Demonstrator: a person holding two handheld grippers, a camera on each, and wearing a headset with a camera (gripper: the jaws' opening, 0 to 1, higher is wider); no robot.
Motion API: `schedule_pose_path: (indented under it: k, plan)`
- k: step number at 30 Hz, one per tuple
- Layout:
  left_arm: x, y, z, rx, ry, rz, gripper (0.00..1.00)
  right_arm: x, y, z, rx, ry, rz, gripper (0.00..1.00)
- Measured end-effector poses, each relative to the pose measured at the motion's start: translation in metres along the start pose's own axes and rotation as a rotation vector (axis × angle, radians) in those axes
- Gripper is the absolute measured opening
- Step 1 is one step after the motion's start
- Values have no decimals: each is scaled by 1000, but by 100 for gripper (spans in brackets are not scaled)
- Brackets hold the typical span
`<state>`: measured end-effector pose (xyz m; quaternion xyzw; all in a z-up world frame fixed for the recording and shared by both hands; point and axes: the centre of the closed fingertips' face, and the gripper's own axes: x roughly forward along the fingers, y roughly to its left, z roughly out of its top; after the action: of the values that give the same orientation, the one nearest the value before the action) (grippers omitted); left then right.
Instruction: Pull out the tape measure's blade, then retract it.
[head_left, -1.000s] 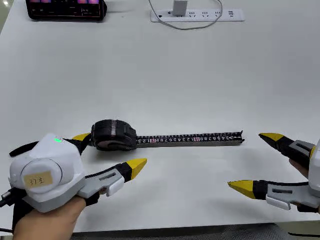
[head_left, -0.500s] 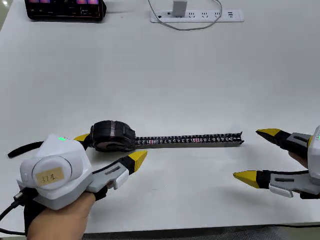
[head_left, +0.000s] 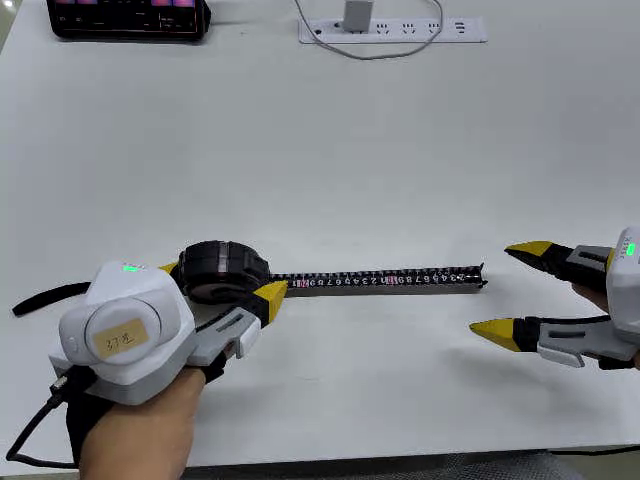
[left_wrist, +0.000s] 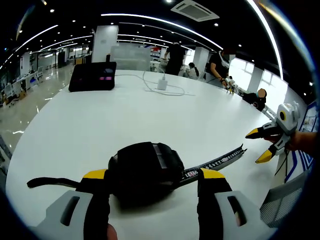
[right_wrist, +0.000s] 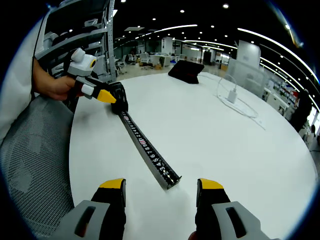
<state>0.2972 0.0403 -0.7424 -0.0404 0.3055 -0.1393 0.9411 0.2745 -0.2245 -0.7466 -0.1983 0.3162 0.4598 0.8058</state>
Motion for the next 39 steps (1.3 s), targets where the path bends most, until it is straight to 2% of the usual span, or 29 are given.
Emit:
schedule_pose_path:
  k: [15,29,37,39]
  plan:
    - [5,7,1,-76,-6,43,60,7,-6,5,-91,55,66,48]
    - [7,10,0,-90,-4,47,58,9,-10,-1,-141,104,116,42]
    - [7,10,0,-97,-7,44,58,12,-12,-3,-195,146,174,29]
    - [7,10,0,-98,-6,43,58,14,-13,-5,-205,161,187,29]
